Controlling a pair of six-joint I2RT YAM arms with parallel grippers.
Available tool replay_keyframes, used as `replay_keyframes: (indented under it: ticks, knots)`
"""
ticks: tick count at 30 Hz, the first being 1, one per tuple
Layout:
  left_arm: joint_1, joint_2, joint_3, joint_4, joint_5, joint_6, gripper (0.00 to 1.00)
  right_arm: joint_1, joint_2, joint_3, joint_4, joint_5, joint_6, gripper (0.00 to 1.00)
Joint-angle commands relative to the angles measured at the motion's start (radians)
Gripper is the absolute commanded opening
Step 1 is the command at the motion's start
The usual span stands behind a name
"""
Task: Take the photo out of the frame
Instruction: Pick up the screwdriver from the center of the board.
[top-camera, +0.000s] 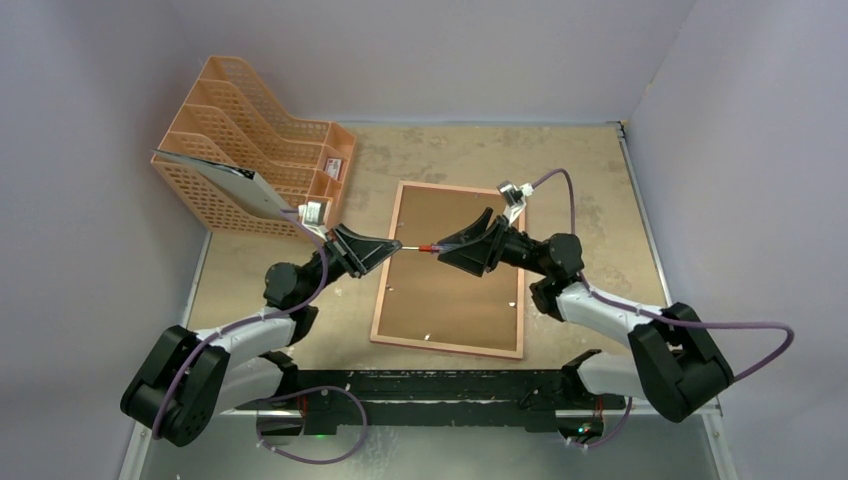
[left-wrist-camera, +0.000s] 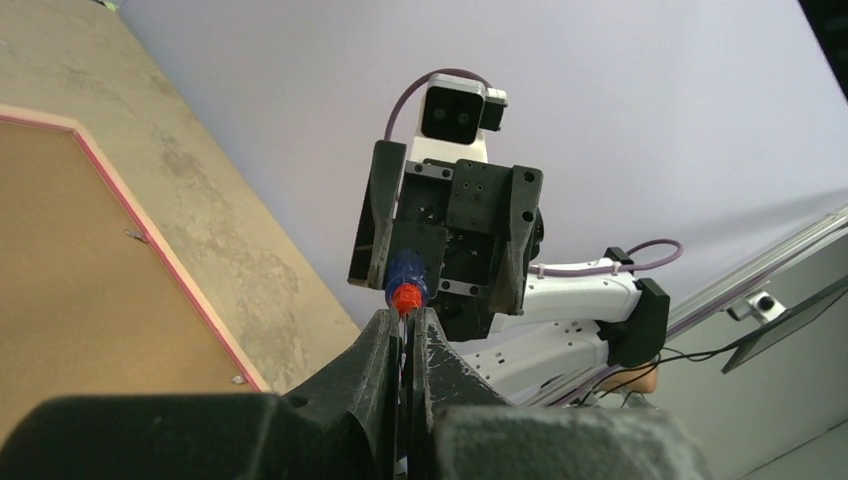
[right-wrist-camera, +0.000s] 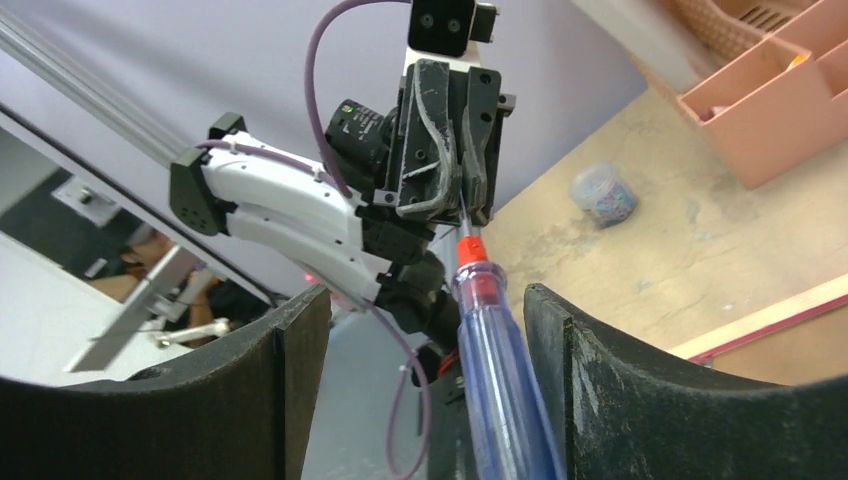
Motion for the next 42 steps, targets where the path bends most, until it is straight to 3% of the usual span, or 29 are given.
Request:
replay_keyframes:
  ticks: [1, 8, 18, 24, 35, 42]
  knots:
    - [-0.005, 0.0, 0.033, 0.096, -0.018, -0.089, 0.0, 0.004, -0.051, 0.07, -0.144, -0.022, -0.254, 0.73]
    - [-0.005, 0.005, 0.03, 0.113, -0.021, -0.112, 0.0, 0.004, -0.06, 0.096, -0.214, -0.018, -0.328, 0.65]
    - [-0.005, 0.02, 0.026, 0.122, -0.014, -0.111, 0.0, 0.005, -0.02, 0.074, -0.042, -0.046, -0.219, 0.53]
    - [-0.005, 0.021, 0.026, 0.12, -0.017, -0.107, 0.0, 0.004, -0.005, 0.081, -0.052, -0.049, -0.216, 0.36]
    - [-0.006, 0.028, 0.029, 0.116, -0.009, -0.099, 0.0, 0.004, -0.013, 0.082, -0.051, -0.041, -0.216, 0.33]
    - [-0.007, 0.028, 0.025, 0.111, -0.013, -0.091, 0.0, 0.004, -0.004, 0.085, -0.043, -0.05, -0.206, 0.11]
